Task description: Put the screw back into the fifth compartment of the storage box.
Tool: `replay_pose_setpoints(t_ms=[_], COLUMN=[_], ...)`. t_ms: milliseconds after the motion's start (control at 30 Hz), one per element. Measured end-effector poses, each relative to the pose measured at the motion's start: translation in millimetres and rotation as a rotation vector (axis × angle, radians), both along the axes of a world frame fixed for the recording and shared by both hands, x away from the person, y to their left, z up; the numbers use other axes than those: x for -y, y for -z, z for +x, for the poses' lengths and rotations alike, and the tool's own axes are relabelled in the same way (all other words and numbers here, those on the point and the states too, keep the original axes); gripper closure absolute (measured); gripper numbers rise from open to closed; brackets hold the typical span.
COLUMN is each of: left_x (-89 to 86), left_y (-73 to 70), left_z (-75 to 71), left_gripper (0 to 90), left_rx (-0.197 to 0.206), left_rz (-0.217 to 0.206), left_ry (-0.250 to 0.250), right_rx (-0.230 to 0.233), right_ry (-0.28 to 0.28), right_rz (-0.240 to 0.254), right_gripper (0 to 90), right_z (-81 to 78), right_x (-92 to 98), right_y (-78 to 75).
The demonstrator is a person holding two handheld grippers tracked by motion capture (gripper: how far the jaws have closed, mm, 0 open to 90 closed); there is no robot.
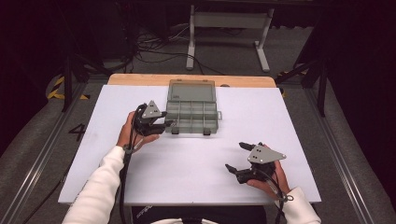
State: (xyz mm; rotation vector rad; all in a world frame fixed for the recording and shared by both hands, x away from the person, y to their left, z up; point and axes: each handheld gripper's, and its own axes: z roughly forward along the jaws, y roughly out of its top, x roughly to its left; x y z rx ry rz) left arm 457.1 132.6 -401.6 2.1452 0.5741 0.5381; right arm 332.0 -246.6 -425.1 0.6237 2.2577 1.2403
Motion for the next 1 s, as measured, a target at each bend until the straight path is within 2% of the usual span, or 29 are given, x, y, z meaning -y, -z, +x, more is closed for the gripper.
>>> replay_pose_setpoints(t_ms=[67, 167, 267, 400, 500, 567, 633, 733, 833, 967, 1000], left_x=[-1.7, -2.2, -4.6, -12.9, -18.6, -20.7, -27.6, -35.7, -53.2, -63.0, -65.7], left_y=[-1.5, -1.9, -1.4, 3.5, 6.8, 7.8, 13.1, 17.6, 25.5, 34.2, 36.7], left_z=[-11.4, -22.8, -31.2, -45.4, -54.9, -58.4, -69.4, -74.9, -83.4, -82.6, -82.5], left_gripper=[51.2, 45.1, 41.3, 32.2, 27.5, 25.6, 21.4, 17.7, 16.2, 15.3, 15.0], left_rx=[0.017, 0.05, 0.064, 0.084, 0.089, 0.089, 0.088, 0.072, 0.057, 0.036, 0.027], left_rz=[-0.027, -0.027, -0.036, -0.07, -0.064, -0.064, -0.038, -0.035, -0.072, -0.059, -0.073], left_ry=[0.022, 0.04, 0.048, 0.036, 0.033, 0.028, 0.024, 0.019, -0.018, -0.037, -0.041], right_rx=[0.0, 0.0, 0.0, 0.005, 0.006, 0.006, 0.007, 0.01, 0.006, -0.003, -0.002], right_ry=[0.001, 0.0, 0.0, 0.006, 0.007, 0.008, 0.011, 0.014, 0.019, 0.026, 0.028], right_rz=[0.001, 0.002, 0.0, -0.007, -0.005, -0.003, -0.007, -0.007, -0.004, 0.007, 0.006], right_gripper=[12.2, 12.3, 12.3, 12.4, 12.4, 12.4, 12.6, 12.7, 12.7, 13.0, 13.0], right_z=[0.1, -0.4, -0.7, -1.3, -1.3, -1.1, -1.1, -1.0, 0.1, 1.8, 2.4], right_x=[-0.5, -1.8, -2.0, -2.8, -2.6, -2.2, -2.5, -2.5, -2.2, -2.2, -2.3], right_y=[0.1, -0.1, -0.1, -0.9, -1.3, -1.5, -1.8, -2.1, -1.8, -1.9, -1.9])
